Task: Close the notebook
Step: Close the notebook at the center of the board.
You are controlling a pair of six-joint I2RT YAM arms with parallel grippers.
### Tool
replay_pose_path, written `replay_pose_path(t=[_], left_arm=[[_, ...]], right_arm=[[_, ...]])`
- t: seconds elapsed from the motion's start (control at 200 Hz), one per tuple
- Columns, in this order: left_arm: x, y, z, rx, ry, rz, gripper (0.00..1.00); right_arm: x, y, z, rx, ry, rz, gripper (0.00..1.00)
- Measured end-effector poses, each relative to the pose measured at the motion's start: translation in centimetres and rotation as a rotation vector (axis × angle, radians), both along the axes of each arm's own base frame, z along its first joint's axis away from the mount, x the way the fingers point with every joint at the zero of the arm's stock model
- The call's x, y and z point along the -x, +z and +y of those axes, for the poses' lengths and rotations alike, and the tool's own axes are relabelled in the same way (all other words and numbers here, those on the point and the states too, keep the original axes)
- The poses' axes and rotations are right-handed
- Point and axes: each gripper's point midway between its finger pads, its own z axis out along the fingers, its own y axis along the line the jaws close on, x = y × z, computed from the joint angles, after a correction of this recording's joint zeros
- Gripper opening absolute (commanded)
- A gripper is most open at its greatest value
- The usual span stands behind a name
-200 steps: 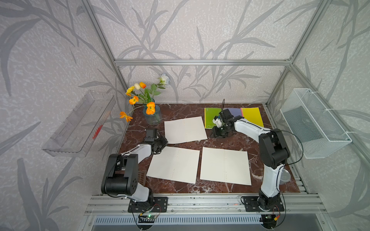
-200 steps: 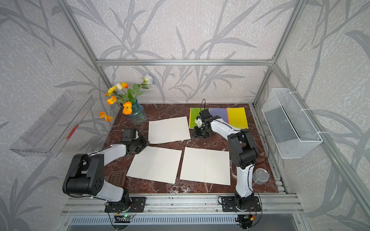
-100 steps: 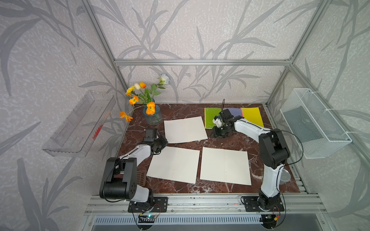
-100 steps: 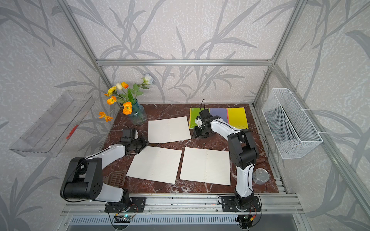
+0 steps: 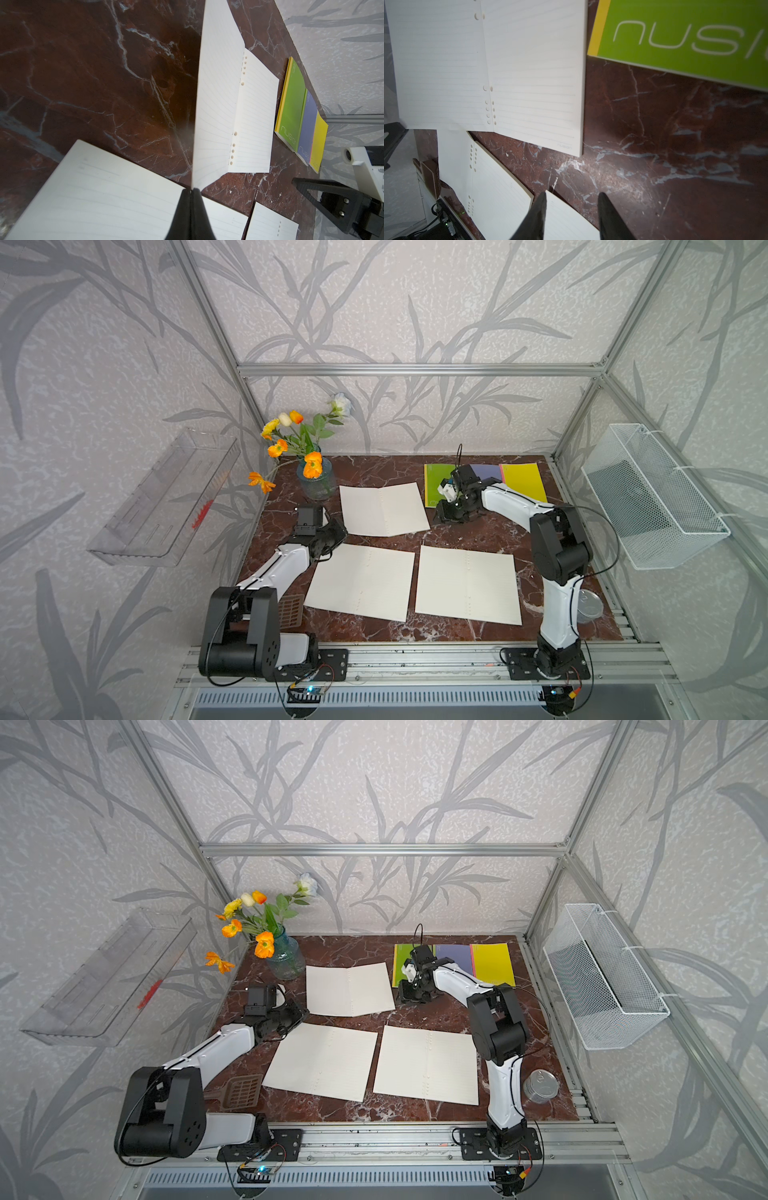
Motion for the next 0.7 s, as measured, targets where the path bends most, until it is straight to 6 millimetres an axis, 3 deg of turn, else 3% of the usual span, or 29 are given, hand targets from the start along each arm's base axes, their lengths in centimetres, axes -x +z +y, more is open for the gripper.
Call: replay_pose_path(t=[0.265,0.7], left_arm=[[0.1,0.2,-0.1,-0.002,-0.01,-0.003,0.02],[-0.2,1.5,-0.4,0.006,-0.027,-0.028,0.02]], right_arm=[[-2.0,-2.1,1.0,0.002,0.006,0.023,0.41],[-2.4,-3.5,1.6,-0.007,0.013,0.057,0.42]])
